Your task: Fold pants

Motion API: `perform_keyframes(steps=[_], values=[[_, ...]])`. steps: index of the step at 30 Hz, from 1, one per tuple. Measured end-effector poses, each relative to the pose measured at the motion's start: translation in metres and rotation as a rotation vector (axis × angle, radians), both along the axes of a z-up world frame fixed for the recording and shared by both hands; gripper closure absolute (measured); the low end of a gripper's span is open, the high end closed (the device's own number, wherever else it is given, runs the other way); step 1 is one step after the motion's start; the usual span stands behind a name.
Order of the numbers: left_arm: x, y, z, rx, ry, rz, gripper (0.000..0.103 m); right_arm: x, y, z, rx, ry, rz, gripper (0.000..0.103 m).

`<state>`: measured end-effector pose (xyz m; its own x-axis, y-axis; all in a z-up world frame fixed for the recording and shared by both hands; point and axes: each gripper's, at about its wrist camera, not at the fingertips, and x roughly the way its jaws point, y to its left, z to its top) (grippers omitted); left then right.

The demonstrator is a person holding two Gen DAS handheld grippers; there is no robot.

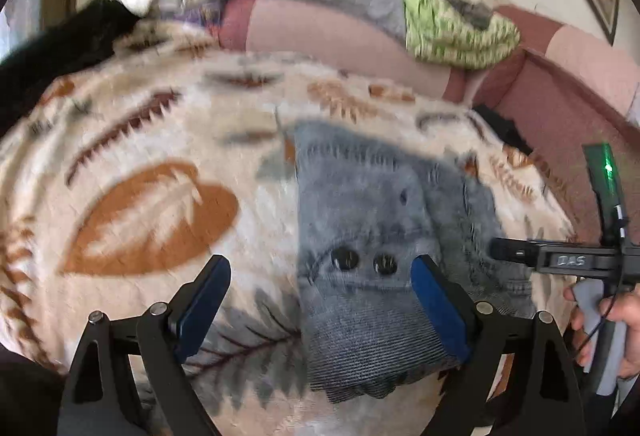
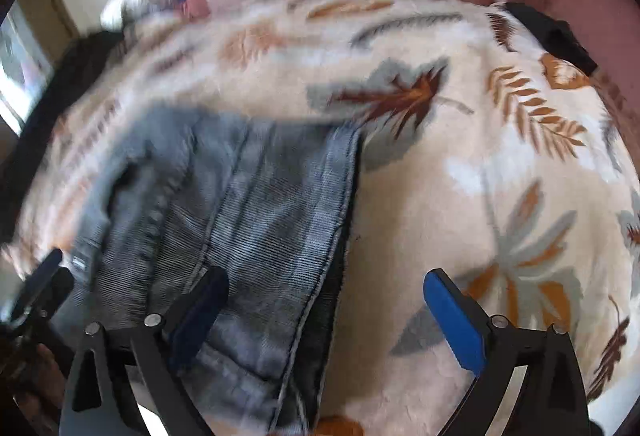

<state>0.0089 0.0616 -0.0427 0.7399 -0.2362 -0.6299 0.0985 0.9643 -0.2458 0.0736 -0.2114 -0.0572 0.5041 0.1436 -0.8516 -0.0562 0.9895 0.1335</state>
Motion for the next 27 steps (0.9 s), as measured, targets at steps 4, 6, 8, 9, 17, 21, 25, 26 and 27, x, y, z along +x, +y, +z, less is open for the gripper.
perform_keyframes(steps=[4,6,8,9,17,21,25,26,27], values=[[0.004,0.02,0.014,-0.111,0.019,0.006,0.011,-0.031,-0.036,0.015,0.274,-0.063,-0.019,0.004],[0.015,0.033,0.008,-0.246,0.11,-0.03,0.011,-0.038,-0.058,0.006,0.461,-0.032,-0.043,0.004],[0.028,0.041,-0.003,-0.383,0.224,-0.05,0.011,-0.036,-0.075,-0.011,0.642,0.037,-0.058,0.004],[0.034,0.043,-0.008,-0.44,0.268,-0.064,0.011,-0.036,-0.078,-0.017,0.698,0.068,-0.059,0.004],[0.083,0.031,-0.027,-0.618,0.442,-0.107,0.011,-0.002,-0.072,-0.028,0.873,0.218,-0.003,0.004],[0.093,0.025,-0.027,-0.609,0.448,-0.103,0.011,0.024,-0.07,-0.047,0.914,0.301,-0.043,0.005],[0.102,0.027,-0.042,-0.619,0.479,-0.121,0.011,0.034,-0.053,-0.047,0.853,0.322,-0.037,0.01],[0.103,0.029,-0.048,-0.637,0.487,-0.122,0.011,0.037,-0.05,-0.048,0.845,0.332,-0.04,0.013],[0.103,0.03,-0.048,-0.652,0.479,-0.123,0.011,0.039,-0.047,-0.049,0.838,0.34,-0.048,0.018]])
